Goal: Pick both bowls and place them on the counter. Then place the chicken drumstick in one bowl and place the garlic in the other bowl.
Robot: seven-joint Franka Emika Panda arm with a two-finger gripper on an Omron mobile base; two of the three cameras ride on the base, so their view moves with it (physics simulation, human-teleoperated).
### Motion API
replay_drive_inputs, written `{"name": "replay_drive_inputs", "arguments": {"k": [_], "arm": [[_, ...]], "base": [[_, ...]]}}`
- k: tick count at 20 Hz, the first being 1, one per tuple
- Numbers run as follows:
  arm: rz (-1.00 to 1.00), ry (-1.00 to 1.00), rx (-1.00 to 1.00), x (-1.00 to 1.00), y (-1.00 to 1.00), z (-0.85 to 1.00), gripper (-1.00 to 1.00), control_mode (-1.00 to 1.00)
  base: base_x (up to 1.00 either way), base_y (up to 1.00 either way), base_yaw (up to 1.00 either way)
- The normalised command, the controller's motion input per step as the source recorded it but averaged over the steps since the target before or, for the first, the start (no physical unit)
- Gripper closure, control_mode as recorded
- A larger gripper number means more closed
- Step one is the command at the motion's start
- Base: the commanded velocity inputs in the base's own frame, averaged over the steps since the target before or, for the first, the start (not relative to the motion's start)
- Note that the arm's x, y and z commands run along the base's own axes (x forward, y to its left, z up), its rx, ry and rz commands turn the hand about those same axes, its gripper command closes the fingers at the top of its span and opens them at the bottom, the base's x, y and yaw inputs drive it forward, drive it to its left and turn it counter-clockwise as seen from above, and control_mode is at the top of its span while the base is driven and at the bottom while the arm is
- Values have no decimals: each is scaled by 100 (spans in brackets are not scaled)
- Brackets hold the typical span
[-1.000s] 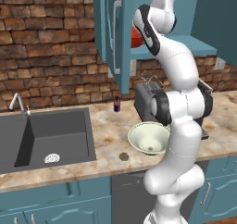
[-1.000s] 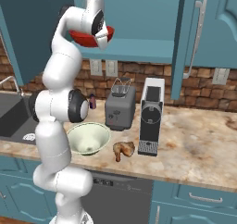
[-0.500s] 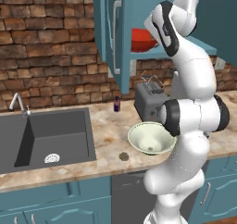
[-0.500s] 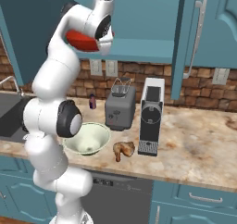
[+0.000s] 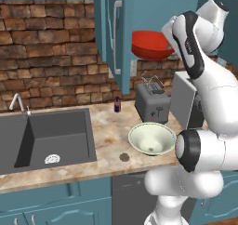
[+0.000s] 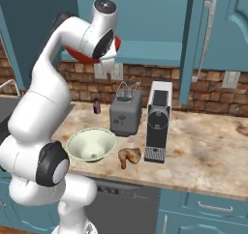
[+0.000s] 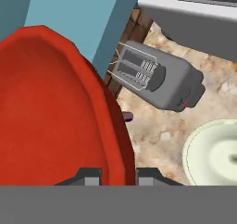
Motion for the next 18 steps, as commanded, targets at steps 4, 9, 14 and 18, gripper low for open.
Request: {"name": "replay_drive_inputs", "arguments": {"k": [4,9,14,18], "arm": [[-10,-3,0,-100,0,-19,100,-100],[-9,0,0,-94,0,-32,100,-100],[-6,0,0,-81,-1,-36,100,-100],[-1,5,0,-47,1,-48,100,-100]], "base": [[0,0,0],[0,0,0],[0,0,0],[0,0,0]]}}
